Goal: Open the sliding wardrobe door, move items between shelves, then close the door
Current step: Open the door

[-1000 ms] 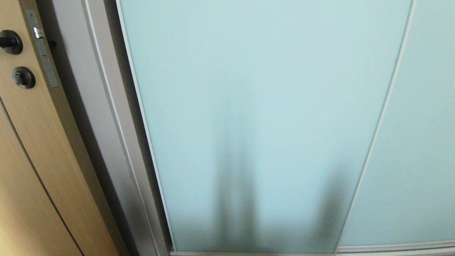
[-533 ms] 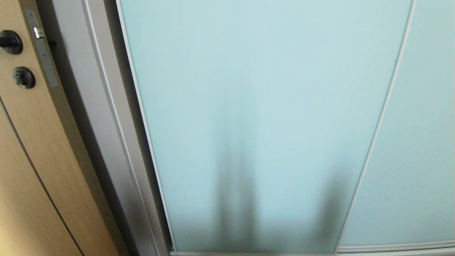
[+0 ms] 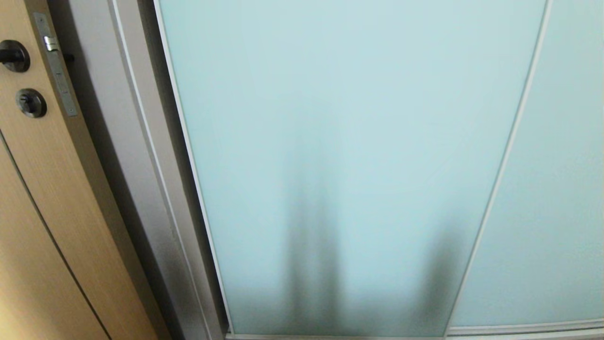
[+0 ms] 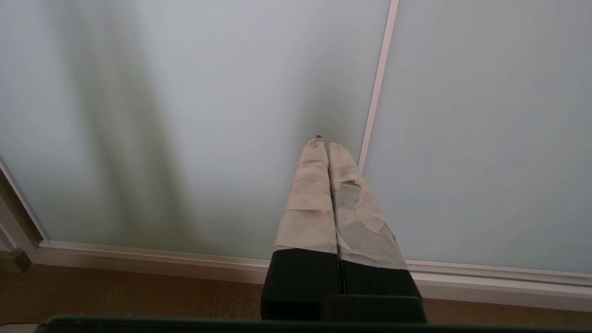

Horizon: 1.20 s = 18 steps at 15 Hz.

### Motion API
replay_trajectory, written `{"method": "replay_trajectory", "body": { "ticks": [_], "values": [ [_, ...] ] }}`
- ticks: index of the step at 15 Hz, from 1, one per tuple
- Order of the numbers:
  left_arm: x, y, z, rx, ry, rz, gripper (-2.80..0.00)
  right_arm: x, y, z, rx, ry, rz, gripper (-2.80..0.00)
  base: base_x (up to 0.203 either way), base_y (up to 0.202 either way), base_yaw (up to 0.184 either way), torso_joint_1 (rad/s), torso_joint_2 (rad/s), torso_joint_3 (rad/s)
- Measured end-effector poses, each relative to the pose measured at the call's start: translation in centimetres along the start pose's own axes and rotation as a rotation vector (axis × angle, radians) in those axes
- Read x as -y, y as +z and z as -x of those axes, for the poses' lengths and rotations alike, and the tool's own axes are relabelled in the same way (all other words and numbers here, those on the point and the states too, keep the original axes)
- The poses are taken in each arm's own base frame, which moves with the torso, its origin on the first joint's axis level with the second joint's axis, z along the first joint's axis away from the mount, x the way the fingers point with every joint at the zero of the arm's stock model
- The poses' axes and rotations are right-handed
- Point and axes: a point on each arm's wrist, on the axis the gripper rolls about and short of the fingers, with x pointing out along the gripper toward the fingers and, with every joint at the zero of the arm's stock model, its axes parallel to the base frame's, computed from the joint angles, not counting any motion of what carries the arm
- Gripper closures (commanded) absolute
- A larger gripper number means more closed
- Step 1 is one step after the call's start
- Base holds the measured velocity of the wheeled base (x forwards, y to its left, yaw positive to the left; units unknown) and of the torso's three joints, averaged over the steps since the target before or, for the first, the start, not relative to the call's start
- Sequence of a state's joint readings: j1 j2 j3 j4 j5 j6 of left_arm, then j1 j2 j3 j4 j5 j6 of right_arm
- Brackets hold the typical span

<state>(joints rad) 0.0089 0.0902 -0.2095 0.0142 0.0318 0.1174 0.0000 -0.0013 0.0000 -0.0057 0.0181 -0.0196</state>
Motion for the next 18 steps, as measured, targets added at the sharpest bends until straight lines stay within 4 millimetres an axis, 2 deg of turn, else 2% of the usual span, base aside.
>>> {"method": "replay_trajectory", "body": {
  "ticks": [3,5,7,14,18],
  "values": [
    [-0.8,5.6,-2.0,0.055,0.096,0.054,0.0,0.0,0.0,0.0,0.0,0.0,0.001,0.0,0.0,0.0,0.0,0.0,0.0,0.0],
    [-1.2,8.7,-4.9,0.092,0.177,0.083,0.0,0.0,0.0,0.0,0.0,0.0,0.001,0.0,0.0,0.0,0.0,0.0,0.0,0.0],
    [-1.5,10.6,-8.3,0.112,0.241,0.101,0.0,0.0,0.0,0.0,0.0,0.0,0.001,0.0,0.0,0.0,0.0,0.0,0.0,0.0],
    [-1.3,12.0,-20.9,0.078,0.245,0.114,0.0,0.0,0.0,0.0,0.0,0.0,0.001,0.0,0.0,0.0,0.0,0.0,0.0,0.0],
    [-1.0,11.2,-26.7,0.027,0.23,0.103,0.0,0.0,0.0,0.0,0.0,0.0,0.0,0.0,0.0,0.0,0.0,0.0,0.0,0.0]
  ]
}}
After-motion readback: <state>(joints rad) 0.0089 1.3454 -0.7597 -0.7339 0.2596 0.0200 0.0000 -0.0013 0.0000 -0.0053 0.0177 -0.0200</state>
